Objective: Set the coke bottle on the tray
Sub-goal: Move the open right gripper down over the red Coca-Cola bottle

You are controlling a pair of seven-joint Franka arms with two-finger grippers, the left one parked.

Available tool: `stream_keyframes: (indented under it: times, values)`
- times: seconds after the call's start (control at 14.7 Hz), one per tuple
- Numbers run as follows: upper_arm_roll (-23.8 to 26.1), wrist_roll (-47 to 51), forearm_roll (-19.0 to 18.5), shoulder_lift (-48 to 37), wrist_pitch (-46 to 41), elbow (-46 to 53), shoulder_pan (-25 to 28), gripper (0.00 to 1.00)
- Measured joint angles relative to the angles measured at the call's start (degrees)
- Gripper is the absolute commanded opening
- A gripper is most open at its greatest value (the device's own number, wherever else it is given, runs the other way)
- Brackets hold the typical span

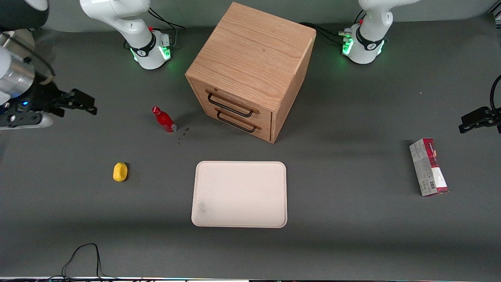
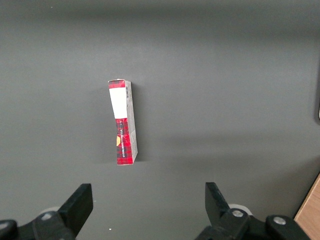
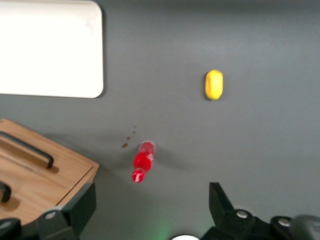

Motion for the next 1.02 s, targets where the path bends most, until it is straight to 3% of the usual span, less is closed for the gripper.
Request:
stream_keyframes:
  times: [0.41,1.02]
  values:
    - [0.2,8.9,0.1,-11.5,6.8,-15.6,8.1,1.0]
    - [0.2,9.0,-0.1,-21.4,9.3,-29.6,9.3,1.0]
